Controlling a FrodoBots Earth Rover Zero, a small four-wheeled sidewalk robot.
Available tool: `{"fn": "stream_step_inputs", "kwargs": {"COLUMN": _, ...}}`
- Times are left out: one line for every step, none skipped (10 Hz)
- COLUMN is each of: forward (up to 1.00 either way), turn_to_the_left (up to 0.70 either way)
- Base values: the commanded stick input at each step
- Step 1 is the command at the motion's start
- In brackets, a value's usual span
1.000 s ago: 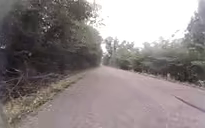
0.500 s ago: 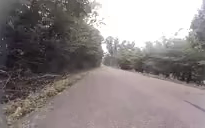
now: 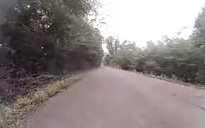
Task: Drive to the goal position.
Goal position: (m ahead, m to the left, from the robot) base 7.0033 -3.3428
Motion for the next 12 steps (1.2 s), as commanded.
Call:
{"fn": "stream_step_inputs", "kwargs": {"forward": 0.70, "turn_to_the_left": 0.00}}
{"fn": "stream_step_inputs", "kwargs": {"forward": 0.70, "turn_to_the_left": 0.00}}
{"fn": "stream_step_inputs", "kwargs": {"forward": 0.70, "turn_to_the_left": 0.00}}
{"fn": "stream_step_inputs", "kwargs": {"forward": 0.70, "turn_to_the_left": 0.00}}
{"fn": "stream_step_inputs", "kwargs": {"forward": 0.70, "turn_to_the_left": 0.00}}
{"fn": "stream_step_inputs", "kwargs": {"forward": 0.70, "turn_to_the_left": 0.00}}
{"fn": "stream_step_inputs", "kwargs": {"forward": 0.70, "turn_to_the_left": 0.00}}
{"fn": "stream_step_inputs", "kwargs": {"forward": 0.70, "turn_to_the_left": 0.00}}
{"fn": "stream_step_inputs", "kwargs": {"forward": 0.70, "turn_to_the_left": 0.00}}
{"fn": "stream_step_inputs", "kwargs": {"forward": 0.70, "turn_to_the_left": 0.00}}
{"fn": "stream_step_inputs", "kwargs": {"forward": 0.70, "turn_to_the_left": 0.00}}
{"fn": "stream_step_inputs", "kwargs": {"forward": 0.70, "turn_to_the_left": 0.00}}
